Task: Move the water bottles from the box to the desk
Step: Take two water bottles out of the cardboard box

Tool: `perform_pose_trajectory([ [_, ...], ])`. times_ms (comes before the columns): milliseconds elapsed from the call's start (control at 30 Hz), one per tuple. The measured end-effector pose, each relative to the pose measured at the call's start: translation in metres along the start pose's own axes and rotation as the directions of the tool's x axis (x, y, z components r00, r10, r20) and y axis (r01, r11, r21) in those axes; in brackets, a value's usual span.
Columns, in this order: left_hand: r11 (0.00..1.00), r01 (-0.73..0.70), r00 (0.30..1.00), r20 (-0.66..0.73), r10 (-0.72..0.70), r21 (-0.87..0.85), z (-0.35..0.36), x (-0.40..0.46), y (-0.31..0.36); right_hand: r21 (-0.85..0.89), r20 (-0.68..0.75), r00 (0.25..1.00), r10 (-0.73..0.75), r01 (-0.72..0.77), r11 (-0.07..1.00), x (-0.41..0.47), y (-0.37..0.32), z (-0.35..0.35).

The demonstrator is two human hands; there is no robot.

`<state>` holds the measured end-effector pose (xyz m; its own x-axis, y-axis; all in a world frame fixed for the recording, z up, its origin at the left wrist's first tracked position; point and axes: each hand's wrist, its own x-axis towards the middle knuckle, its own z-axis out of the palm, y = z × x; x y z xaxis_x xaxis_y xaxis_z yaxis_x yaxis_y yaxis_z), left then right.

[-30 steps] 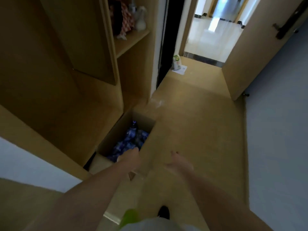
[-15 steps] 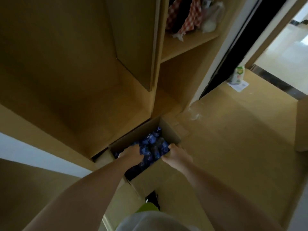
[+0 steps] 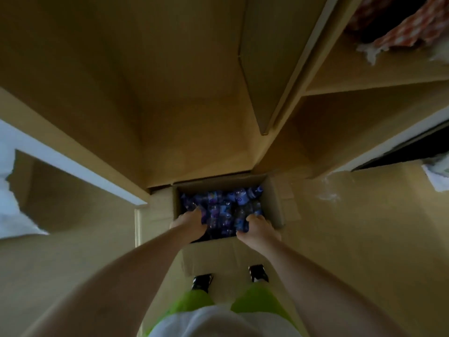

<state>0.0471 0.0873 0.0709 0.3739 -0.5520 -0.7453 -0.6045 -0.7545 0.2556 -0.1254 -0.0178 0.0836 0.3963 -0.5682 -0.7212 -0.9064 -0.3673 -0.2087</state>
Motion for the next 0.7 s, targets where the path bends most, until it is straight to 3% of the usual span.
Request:
perform_pose_trajectory([
  [233, 0.961, 0.22, 0.974, -0.005, -0.224, -0.169, 0.041, 0.016, 0.026, -0.106, 0.152, 0.981, -0.118, 0.135, 0.985, 0.045, 0.043, -0.001],
  [500, 0.899, 0.295, 0.953, 0.036, -0.3, -0.325, 0.102, 0.071, 0.037, -0.174, 0.197, 0.971, -0.139, 0.174, 0.969, 0.126, 0.071, 0.009],
  [700, 0.878, 0.34, 0.938, 0.049, -0.344, -0.336, 0.15, 0.156, 0.008, -0.309, 0.239, 0.916, -0.322, 0.387, 0.869, 0.215, 0.058, 0.065],
])
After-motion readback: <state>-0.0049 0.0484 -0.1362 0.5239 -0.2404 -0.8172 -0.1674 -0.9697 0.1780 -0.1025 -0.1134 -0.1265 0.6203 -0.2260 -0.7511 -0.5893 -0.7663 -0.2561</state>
